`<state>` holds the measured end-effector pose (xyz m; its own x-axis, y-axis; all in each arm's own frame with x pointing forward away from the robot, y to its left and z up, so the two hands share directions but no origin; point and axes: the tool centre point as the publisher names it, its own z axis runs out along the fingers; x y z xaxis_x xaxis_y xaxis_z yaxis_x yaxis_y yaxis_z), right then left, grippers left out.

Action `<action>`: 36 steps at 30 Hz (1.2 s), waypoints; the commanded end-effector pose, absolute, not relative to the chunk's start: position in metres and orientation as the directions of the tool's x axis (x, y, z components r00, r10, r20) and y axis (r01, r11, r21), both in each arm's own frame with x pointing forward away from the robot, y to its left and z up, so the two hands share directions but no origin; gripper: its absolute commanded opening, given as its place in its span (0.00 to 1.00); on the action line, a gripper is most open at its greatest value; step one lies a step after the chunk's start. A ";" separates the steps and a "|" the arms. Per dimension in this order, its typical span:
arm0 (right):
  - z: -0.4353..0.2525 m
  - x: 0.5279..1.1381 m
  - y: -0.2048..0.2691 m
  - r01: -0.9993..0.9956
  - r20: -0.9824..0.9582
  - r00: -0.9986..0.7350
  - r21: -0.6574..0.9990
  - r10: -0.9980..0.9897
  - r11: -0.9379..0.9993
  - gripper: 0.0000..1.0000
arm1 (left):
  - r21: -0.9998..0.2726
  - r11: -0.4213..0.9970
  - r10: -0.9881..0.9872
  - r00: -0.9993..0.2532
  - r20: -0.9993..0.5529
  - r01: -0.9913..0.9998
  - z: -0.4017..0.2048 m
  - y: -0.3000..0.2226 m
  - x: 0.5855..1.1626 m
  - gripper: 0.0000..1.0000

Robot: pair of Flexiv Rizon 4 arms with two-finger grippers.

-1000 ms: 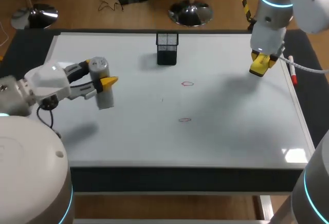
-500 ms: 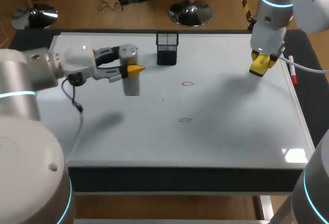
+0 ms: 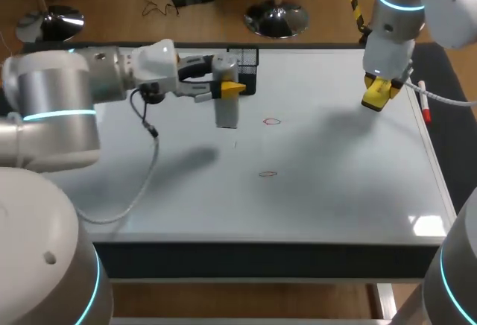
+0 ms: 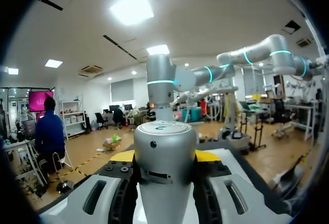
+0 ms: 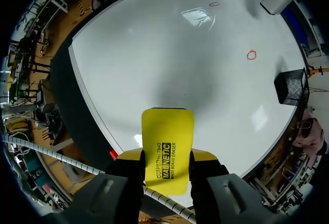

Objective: Pick up the inspection probe, press it on each red-marked spot on the whiteboard one by one, put down the probe, pick up the eraser, and wipe off all the red marks.

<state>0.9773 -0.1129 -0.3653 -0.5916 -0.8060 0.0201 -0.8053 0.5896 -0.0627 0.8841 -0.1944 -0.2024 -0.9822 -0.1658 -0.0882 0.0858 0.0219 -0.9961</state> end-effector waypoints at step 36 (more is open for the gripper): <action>-0.365 0.978 -0.113 -0.806 0.023 -0.590 -0.063 -0.807 0.588 0.00 | -0.995 -0.029 -0.019 -0.995 -0.097 0.097 -0.262 -0.292 0.944 0.00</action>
